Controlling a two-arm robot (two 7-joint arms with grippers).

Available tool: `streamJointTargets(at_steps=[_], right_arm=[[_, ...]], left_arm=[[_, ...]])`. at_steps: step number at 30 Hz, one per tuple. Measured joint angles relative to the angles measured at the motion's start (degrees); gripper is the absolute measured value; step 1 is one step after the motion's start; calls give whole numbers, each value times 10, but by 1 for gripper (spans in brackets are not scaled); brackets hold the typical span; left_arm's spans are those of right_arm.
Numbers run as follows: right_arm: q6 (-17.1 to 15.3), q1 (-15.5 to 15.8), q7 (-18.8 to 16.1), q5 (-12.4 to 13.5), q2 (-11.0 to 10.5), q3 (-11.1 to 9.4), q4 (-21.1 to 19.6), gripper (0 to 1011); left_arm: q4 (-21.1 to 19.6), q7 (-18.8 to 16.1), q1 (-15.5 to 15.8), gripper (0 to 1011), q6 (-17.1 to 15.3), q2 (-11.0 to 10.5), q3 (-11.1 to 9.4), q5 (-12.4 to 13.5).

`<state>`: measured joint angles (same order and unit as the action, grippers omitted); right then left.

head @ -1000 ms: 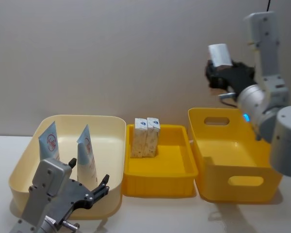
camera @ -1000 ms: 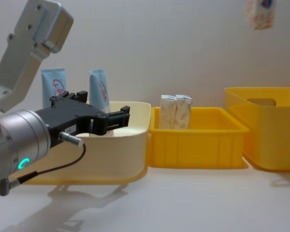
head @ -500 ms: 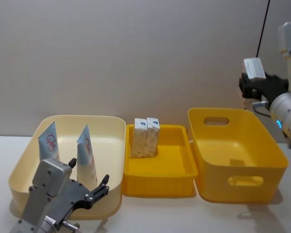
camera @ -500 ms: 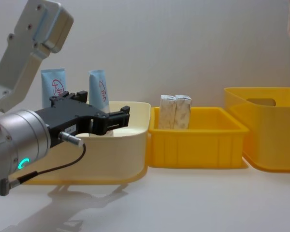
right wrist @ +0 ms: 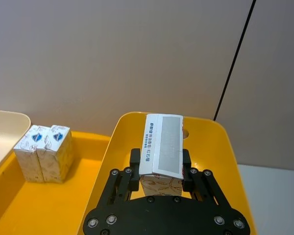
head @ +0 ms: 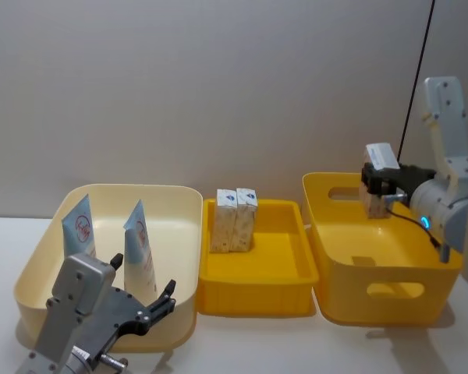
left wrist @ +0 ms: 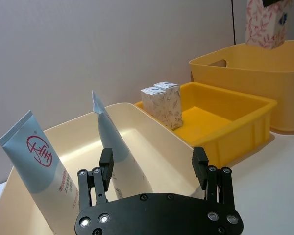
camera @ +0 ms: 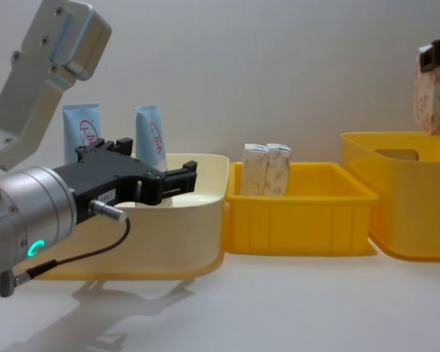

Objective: Bimanual collaborative sorting of washing and personal care products

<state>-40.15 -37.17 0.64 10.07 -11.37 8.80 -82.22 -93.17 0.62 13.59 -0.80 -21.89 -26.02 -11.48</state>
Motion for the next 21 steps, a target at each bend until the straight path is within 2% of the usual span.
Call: streamJointTargets(at_steps=[4, 7, 18, 19, 21], right_arm=[[-2, -7, 0, 2, 9, -1, 24, 451], [-3, -11, 1, 3, 15, -2, 39, 491], [-5, -20, 3, 4, 27, -4, 69, 841], [-5, -20, 3, 4, 28, -4, 70, 841], [-5, -21, 4, 5, 29, -4, 74, 909]], left_arm=[[0, 0, 0, 1001, 0, 0, 0, 0], [0, 0, 0, 1002, 0, 0, 0, 0], [0, 0, 0, 1002, 0, 0, 0, 0], [0, 0, 0, 1001, 0, 0, 0, 0], [0, 0, 0, 1002, 0, 0, 0, 0]])
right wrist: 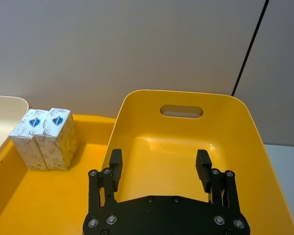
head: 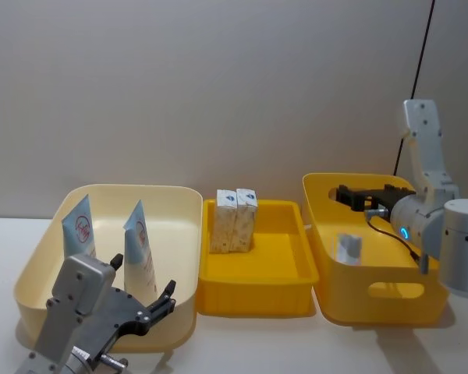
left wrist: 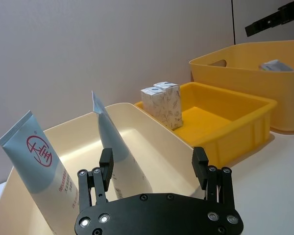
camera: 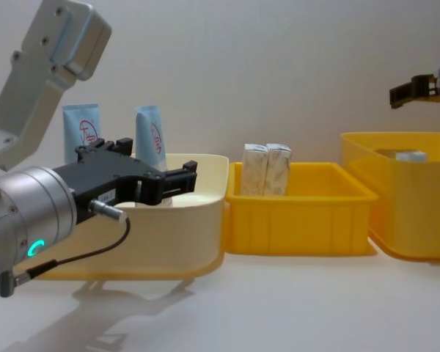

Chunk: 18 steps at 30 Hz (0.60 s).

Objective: Bimanual collaborative sorting of washing and personal care products

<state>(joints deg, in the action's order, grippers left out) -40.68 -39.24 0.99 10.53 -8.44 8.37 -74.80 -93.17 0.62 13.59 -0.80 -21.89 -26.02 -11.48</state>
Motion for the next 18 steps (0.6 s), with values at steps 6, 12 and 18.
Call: streamJointTargets(at_steps=[6, 12, 18], right_arm=[[-1, -2, 1, 0, 3, 0, 7, 1001], [-1, -3, 1, 1, 4, -1, 11, 1001], [-1, -4, 1, 1, 5, -1, 13, 1001]], left_arm=[[0, 0, 0, 1001, 0, 0, 0, 0], [0, 0, 0, 1002, 0, 0, 0, 0], [2, 1, 1, 1001, 0, 0, 4, 0]])
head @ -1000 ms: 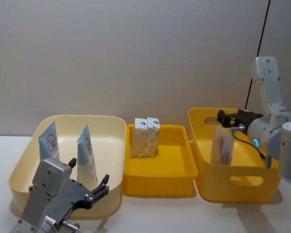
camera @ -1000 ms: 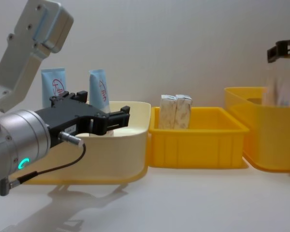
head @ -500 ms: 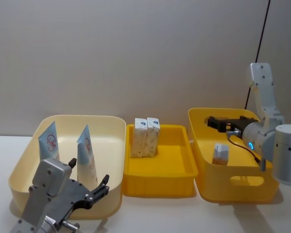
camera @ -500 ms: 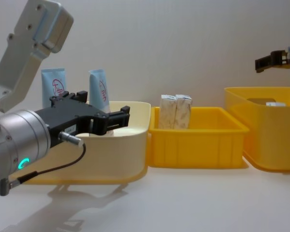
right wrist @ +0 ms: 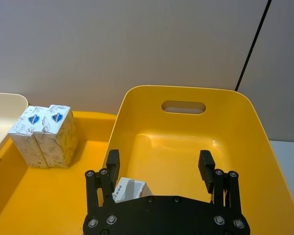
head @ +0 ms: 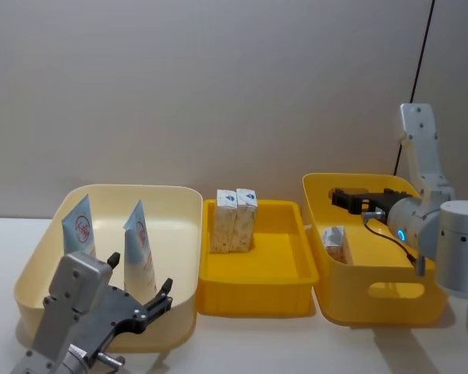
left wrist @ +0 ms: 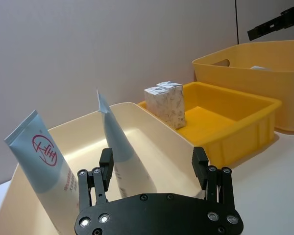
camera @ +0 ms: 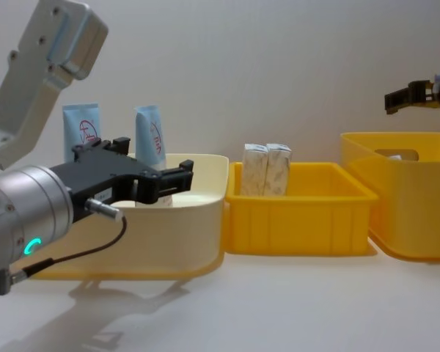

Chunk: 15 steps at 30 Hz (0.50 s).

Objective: Bimanual collaborative sorting of washing and personal care products

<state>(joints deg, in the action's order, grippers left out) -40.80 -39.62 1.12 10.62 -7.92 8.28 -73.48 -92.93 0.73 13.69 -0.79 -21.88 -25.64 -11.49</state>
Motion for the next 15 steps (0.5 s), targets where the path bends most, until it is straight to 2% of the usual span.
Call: streamJointTargets(at_steps=[15], right_arm=[[0, -1, 0, 0, 1, 0, 3, 1001]], left_arm=[[18, 18, 8, 1002, 5, -7, 22, -12]])
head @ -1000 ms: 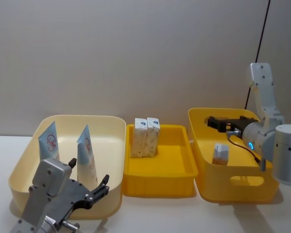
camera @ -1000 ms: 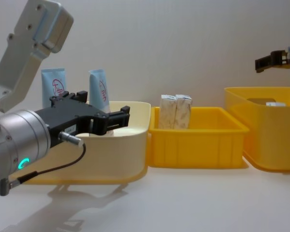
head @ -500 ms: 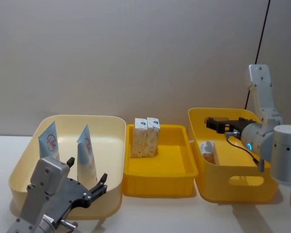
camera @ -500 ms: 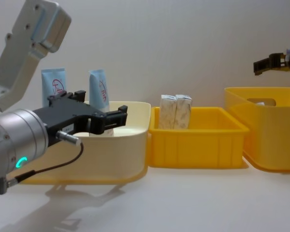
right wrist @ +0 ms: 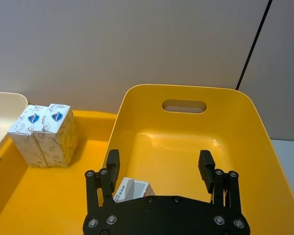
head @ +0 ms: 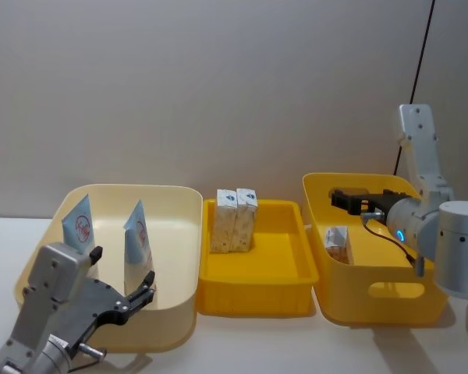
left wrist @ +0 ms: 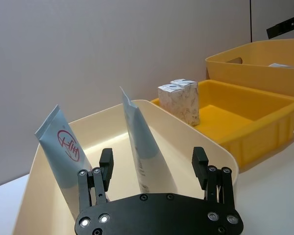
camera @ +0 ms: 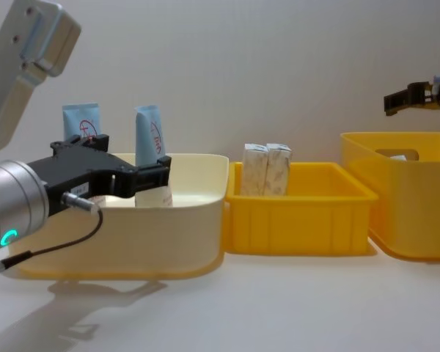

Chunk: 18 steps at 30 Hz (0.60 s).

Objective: Bimanual collaborative sorting of washing and personal care products

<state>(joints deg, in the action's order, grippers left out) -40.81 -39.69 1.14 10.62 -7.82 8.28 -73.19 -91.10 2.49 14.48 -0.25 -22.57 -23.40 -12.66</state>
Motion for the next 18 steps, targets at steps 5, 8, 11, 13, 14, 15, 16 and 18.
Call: streamJointTargets(at_steps=[5, 8, 11, 13, 14, 15, 16, 18], right_arm=[[0, 0, 0, 0, 0, 0, 0, 1001], [0, 0, 0, 0, 0, 0, 0, 1001], [0, 0, 0, 0, 0, 0, 0, 1001], [0, 0, 0, 0, 0, 0, 1, 1001], [0, 0, 0, 0, 0, 0, 1, 1001], [0, 0, 0, 0, 0, 0, 1, 1001], [0, 0, 0, 0, 0, 0, 1, 1001], [0, 0, 0, 0, 0, 0, 1, 1001]], left_arm=[[10, 9, 7, 1002, 3, 0, 6, -4], [18, 16, 13, 1001, 5, 1, 8, -7], [28, 25, 21, 1002, 8, 3, 10, -9], [33, 30, 25, 1002, 9, 4, 10, -11], [35, 31, 27, 1001, 10, 4, 10, -11], [38, 34, 29, 1002, 10, 5, 10, -12], [43, 37, 33, 1001, 12, 7, 10, -12], [50, 42, 39, 1002, 13, 9, 10, -13]])
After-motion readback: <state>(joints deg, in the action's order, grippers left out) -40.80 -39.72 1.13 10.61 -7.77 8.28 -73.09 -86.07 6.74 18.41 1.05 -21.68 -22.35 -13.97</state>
